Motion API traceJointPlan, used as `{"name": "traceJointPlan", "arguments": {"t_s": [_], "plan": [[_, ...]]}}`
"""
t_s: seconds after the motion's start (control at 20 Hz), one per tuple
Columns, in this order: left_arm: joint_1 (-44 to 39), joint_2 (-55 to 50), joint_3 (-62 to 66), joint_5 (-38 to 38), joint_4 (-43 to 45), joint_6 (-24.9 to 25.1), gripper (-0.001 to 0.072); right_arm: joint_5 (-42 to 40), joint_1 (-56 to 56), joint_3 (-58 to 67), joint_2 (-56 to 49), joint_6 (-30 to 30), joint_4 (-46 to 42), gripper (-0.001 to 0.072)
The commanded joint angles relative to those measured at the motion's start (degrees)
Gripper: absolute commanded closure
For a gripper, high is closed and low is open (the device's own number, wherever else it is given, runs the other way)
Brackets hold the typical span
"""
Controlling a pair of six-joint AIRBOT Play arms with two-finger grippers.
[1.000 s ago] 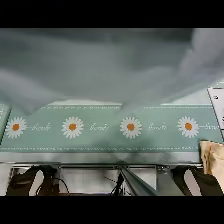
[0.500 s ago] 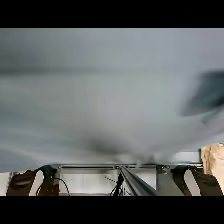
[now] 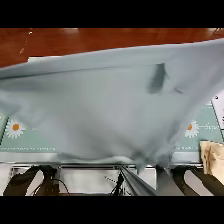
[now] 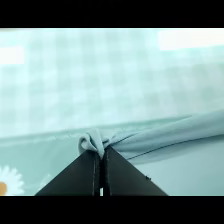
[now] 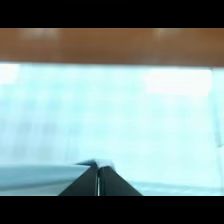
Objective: Fold the shirts.
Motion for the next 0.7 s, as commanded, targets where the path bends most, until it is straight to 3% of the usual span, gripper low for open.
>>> {"name": "traceJointPlan", "arguments": {"t_s": [0.0, 0.2, 0.35, 0.65], "plan": [[-0.02, -9.64, -7.41, 6.12, -0.74, 0.00, 0.0686, -2.32, 0.22, 0.09, -13.20, 1.20, 1.68, 0.0702], [-0.02, -24.61, -8.02, 15.65, -3.08, 0.52, 0.0685, -7.61, 4.52, 0.09, -26.45, 1.31, -2.47, 0.0702], [-0.02, -33.51, -8.02, 23.12, -5.55, 3.23, 0.0684, -17.35, 7.10, 0.07, -33.07, 1.36, -3.41, 0.0701], [-2.54, -43.69, -8.02, 42.93, -8.28, 3.39, 0.0684, -28.81, 7.89, 0.07, -44.63, 1.57, -3.50, 0.0701]]}}
